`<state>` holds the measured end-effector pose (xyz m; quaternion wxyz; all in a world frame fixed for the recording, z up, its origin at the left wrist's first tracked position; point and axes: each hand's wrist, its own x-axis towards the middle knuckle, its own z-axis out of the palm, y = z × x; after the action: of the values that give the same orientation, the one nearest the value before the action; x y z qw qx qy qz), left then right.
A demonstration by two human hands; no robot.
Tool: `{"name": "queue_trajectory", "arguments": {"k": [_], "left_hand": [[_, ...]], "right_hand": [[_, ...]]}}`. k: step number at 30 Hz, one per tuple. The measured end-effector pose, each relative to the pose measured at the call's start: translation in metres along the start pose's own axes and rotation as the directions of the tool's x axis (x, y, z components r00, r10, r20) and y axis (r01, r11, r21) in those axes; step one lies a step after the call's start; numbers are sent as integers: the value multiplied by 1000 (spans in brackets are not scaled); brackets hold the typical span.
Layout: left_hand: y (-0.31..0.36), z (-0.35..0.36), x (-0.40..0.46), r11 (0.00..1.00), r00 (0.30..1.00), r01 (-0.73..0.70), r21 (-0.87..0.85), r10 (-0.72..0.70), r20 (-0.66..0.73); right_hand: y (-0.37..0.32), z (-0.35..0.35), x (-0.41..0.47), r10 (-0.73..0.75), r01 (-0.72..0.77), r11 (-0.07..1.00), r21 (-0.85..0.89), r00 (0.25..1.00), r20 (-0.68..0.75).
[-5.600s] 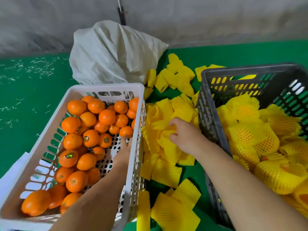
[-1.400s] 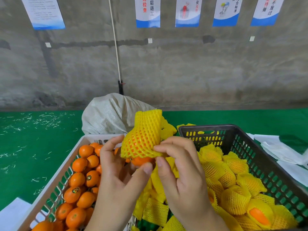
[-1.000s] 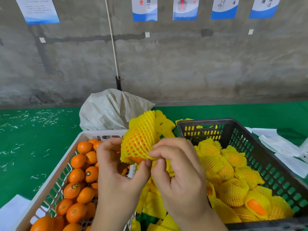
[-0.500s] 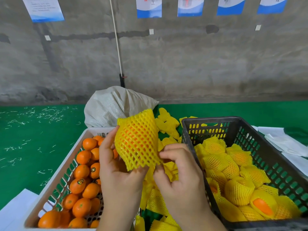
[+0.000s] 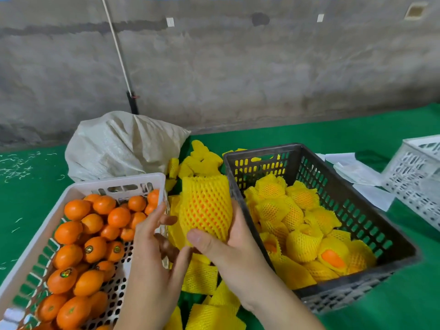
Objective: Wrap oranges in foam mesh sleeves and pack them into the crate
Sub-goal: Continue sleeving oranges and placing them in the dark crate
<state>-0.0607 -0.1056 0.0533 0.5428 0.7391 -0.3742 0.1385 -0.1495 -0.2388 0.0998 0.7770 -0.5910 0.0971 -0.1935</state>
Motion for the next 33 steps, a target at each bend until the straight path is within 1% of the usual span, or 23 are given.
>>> {"name": "queue_trajectory", "arguments": {"k": [3,5,6,7,8,9,11,12,14,16,17,19,21,23,25,26,27,28,29,30,31,32,33], "left_hand": [[-33,-6,-11,984,984,167,57,-170,61],[-60,-19,-14,939,951,271,210,-294,90],[-74,-24,-17,904,932,306,298,-348,99],[-84,-26,-22,869,906,357,342,-411,99],[-91,-24,-28,829,864,439,347,-495,88],[-96,-21,-34,778,806,535,329,-587,77],[-104,-13,-39,664,662,696,274,-741,113],[-106,-10,-38,623,605,740,255,-781,152],[-109,-5,-35,583,545,778,236,-812,207],[-110,0,-34,569,531,791,225,-821,209],[-111,1,-35,569,534,794,213,-821,202],[-109,2,-36,558,525,809,187,-828,198],[-108,0,-39,559,523,812,165,-824,219],[-107,-2,-44,593,563,789,160,-803,197],[-110,-6,-44,610,584,772,177,-791,179],[-114,-10,-41,619,586,756,212,-785,201],[-121,-15,-37,611,570,751,250,-791,224],[-129,-20,-30,591,540,757,280,-806,242],[-140,-25,-25,579,526,744,333,-815,241],[-153,-28,-21,580,531,703,411,-813,240],[-165,-30,-17,571,534,639,516,-811,238],[-177,-31,-15,546,542,567,616,-811,221],[-188,-35,-15,512,545,463,724,-808,223]], "right_hand": [[3,-44,23,133,-134,991,6,980,-149],[3,-86,48,201,-223,973,-61,945,-258],[3,-109,65,228,-270,958,-91,917,-328],[5,-132,82,246,-304,948,-89,884,-399],[8,-155,99,258,-318,946,-55,847,-465],[14,-177,115,275,-321,947,5,805,-526],[30,-212,134,332,-330,936,124,708,-623],[39,-223,137,362,-353,922,156,652,-666],[60,-234,138,398,-383,903,196,570,-719],[70,-235,141,382,-365,910,197,557,-737],[70,-233,143,336,-362,922,138,568,-752],[69,-223,142,213,-398,915,-67,617,-757],[67,-205,137,110,-422,862,-281,697,-709],[66,-181,134,5,-372,795,-479,794,-608],[62,-150,137,-132,-208,708,-675,900,-416],[63,-132,140,-202,-92,628,-773,939,-277],[65,-115,143,-234,29,514,-857,966,-108],[71,-97,145,-206,138,384,-913,977,61],[79,-81,148,-126,222,260,-940,973,195],[87,-68,152,-1,264,157,-952,964,267],[96,-57,155,147,260,74,-963,952,268],[103,-48,160,294,225,12,-974,930,219],[112,-41,164,435,186,-33,-982,887,153]]}}
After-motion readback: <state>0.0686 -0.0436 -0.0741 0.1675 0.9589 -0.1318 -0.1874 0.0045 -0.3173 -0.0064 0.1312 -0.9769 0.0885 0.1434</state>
